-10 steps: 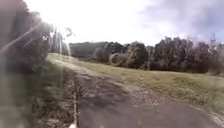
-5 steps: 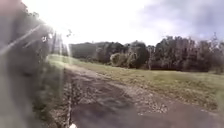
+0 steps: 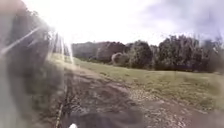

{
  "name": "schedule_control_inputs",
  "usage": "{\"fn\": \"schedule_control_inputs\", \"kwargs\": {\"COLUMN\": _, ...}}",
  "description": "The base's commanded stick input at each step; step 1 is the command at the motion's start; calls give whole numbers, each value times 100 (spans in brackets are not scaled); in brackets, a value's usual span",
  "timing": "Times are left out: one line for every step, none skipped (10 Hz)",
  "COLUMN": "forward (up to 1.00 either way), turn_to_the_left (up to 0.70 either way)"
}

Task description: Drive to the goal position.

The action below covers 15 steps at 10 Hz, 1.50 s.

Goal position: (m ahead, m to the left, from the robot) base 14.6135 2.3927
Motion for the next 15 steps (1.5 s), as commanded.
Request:
{"fn": "schedule_control_inputs", "kwargs": {"forward": 85, "turn_to_the_left": 34}}
{"fn": "schedule_control_inputs", "kwargs": {"forward": 85, "turn_to_the_left": 34}}
{"fn": "schedule_control_inputs", "kwargs": {"forward": 85, "turn_to_the_left": 34}}
{"fn": "schedule_control_inputs", "kwargs": {"forward": 85, "turn_to_the_left": 34}}
{"fn": "schedule_control_inputs", "kwargs": {"forward": 85, "turn_to_the_left": 28}}
{"fn": "schedule_control_inputs", "kwargs": {"forward": 85, "turn_to_the_left": 12}}
{"fn": "schedule_control_inputs", "kwargs": {"forward": 85, "turn_to_the_left": 4}}
{"fn": "schedule_control_inputs", "kwargs": {"forward": 85, "turn_to_the_left": 0}}
{"fn": "schedule_control_inputs", "kwargs": {"forward": 85, "turn_to_the_left": 0}}
{"fn": "schedule_control_inputs", "kwargs": {"forward": 85, "turn_to_the_left": 6}}
{"fn": "schedule_control_inputs", "kwargs": {"forward": 85, "turn_to_the_left": 17}}
{"fn": "schedule_control_inputs", "kwargs": {"forward": 85, "turn_to_the_left": 32}}
{"fn": "schedule_control_inputs", "kwargs": {"forward": 85, "turn_to_the_left": 17}}
{"fn": "schedule_control_inputs", "kwargs": {"forward": 85, "turn_to_the_left": 0}}
{"fn": "schedule_control_inputs", "kwargs": {"forward": 85, "turn_to_the_left": 0}}
